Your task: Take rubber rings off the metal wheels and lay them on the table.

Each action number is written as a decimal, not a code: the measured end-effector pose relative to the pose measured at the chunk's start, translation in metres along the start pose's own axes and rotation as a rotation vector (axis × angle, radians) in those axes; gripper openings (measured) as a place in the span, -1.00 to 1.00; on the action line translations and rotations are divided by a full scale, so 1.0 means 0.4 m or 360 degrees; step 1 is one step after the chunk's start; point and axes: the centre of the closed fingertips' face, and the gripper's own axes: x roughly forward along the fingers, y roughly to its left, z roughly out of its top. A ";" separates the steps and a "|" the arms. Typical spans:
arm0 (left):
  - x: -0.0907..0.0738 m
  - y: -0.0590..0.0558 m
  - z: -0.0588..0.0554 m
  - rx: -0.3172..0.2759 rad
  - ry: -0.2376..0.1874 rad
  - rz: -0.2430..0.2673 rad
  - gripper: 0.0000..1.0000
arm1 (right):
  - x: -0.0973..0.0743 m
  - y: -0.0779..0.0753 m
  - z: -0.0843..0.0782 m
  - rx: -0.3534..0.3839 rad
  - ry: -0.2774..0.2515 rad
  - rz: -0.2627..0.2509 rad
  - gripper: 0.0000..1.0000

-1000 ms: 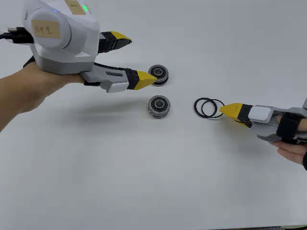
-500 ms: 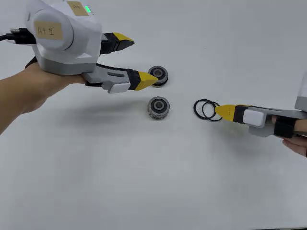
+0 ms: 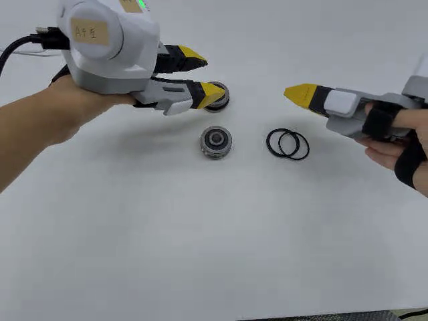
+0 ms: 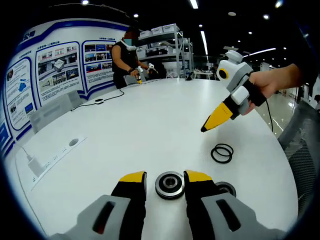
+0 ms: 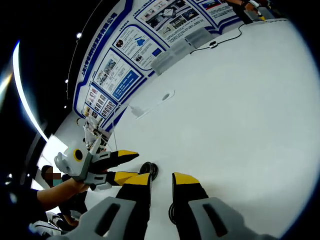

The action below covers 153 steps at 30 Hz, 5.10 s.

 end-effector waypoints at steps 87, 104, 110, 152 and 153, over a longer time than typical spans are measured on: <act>0.013 -0.023 -0.028 0.0038 0.0037 -0.0097 -0.73 | 0.157 0.116 -0.094 0.0063 0.0288 0.0451 -0.23; 0.013 -0.024 -0.029 0.0048 0.0038 -0.0096 -0.73 | 0.143 0.115 -0.089 0.0134 0.0228 0.0416 -0.44; 0.014 -0.023 -0.030 0.0052 0.0036 -0.0098 -0.73 | 0.148 0.104 -0.089 0.0180 0.0226 0.0360 -0.58; 0.013 -0.024 -0.030 0.0107 0.0074 -0.0095 -0.75 | 0.181 0.042 -0.065 0.0228 0.0253 0.0136 -0.99; 0.013 -0.024 -0.030 0.0106 0.0074 -0.0095 -0.75 | 0.182 0.043 -0.065 0.0235 0.0251 0.0138 -0.99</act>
